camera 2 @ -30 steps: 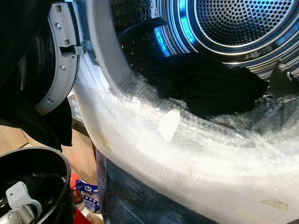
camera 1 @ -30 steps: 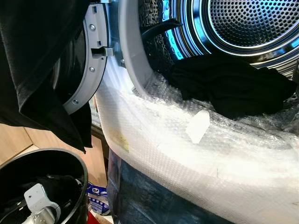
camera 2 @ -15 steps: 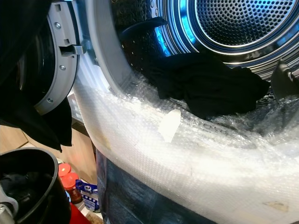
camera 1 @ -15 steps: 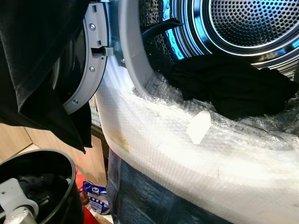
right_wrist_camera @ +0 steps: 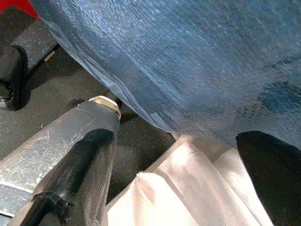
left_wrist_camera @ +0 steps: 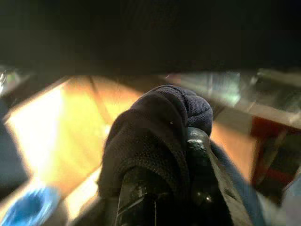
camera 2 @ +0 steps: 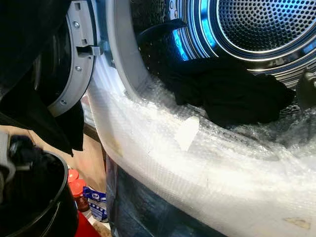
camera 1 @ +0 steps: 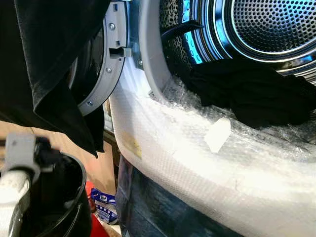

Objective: Clothes washing

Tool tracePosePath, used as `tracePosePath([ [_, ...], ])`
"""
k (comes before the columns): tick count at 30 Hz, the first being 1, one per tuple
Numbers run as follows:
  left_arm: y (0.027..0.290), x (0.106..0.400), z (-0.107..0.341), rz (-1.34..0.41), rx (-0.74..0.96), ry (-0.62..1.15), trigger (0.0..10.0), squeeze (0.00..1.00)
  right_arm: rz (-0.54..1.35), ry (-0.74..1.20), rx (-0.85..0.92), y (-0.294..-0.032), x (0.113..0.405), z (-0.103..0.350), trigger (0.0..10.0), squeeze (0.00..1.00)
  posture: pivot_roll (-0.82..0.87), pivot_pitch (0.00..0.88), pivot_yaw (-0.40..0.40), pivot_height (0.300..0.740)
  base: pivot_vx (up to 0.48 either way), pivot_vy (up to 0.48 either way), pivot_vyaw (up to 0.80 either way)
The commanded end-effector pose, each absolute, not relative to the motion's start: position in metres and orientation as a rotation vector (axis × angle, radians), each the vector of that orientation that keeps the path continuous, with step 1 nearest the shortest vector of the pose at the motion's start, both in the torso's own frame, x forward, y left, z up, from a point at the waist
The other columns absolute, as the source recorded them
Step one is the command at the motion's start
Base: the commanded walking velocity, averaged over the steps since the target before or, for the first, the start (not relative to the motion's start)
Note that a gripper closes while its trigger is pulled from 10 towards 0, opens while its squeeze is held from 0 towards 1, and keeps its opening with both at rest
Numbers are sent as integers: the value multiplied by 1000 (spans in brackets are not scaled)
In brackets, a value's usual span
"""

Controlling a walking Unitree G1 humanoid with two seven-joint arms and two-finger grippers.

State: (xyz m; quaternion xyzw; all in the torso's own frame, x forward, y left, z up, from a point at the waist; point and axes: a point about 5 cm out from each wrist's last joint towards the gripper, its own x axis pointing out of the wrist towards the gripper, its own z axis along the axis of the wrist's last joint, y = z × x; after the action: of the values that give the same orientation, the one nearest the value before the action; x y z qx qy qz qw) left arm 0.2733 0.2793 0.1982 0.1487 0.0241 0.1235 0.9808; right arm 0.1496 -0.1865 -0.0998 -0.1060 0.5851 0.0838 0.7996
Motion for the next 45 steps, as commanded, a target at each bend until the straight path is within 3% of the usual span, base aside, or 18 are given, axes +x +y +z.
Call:
tracePosePath([
  [1, 256, 277, 213, 82, 333, -5, 0, 0, 169, 1258, -221, -188, 150, -99, 10000, 0, 37, 0, -99, 740, 0, 0, 0],
  [2, 243, 277, 218, -28, 368, -28, 0, 0, 169, 1256, -222, -188, 151, -99, 10000, 0, 38, 0, -99, 740, 0, 0, 0],
  [3, 218, 274, 224, -244, 406, -71, 0, 0, 161, 1249, -233, -189, 152, -99, 10000, 0, 38, 0, -99, 740, 0, 0, 0],
  [8, 187, 268, 226, -483, 334, -47, 0, 0, 151, 1245, -228, -189, 154, -98, 10000, 0, 34, 0, -94, 740, 0, 0, 0],
  [12, 149, 256, 218, -820, 267, 48, 0, 0, 153, 1241, -220, -187, 158, -97, 10000, 0, 28, 0, -91, 740, 0, 0, 0],
  [14, 143, 253, 217, -882, 247, 63, 0, 0, 150, 1240, -218, -187, 158, -96, 10000, 0, 28, 0, -91, 740, 0, 0, 0],
  [22, 88, 215, 206, -1414, 120, 163, 0, 0, 153, 1242, -210, -185, 161, -96, 10000, 0, 21, 0, -84, 740, 0, 0, 0],
  [28, 65, 194, 193, -1702, 84, 257, 0, 0, 163, 1238, -202, -181, 163, -95, 10000, 0, 25, 0, -80, 740, 0, 0, 0],
  [33, 49, 188, 165, -1765, 57, 343, 0, 0, 179, 1232, -191, -177, 164, -95, 10000, 0, 7, 0, -74, 740, 0, 0, 0],
  [37, 53, 201, 153, -1671, 32, 381, 0, 0, 163, 1220, -173, -181, 165, -94, 10000, 0, -3, 0, -71, 740, 0, 0, 0],
  [45, 90, 199, 98, -1516, 228, 619, 0, 0, 157, 1221, -166, -195, 155, -96, 10000, 0, -10, 0, -68, 740, 0, 0, 0],
])
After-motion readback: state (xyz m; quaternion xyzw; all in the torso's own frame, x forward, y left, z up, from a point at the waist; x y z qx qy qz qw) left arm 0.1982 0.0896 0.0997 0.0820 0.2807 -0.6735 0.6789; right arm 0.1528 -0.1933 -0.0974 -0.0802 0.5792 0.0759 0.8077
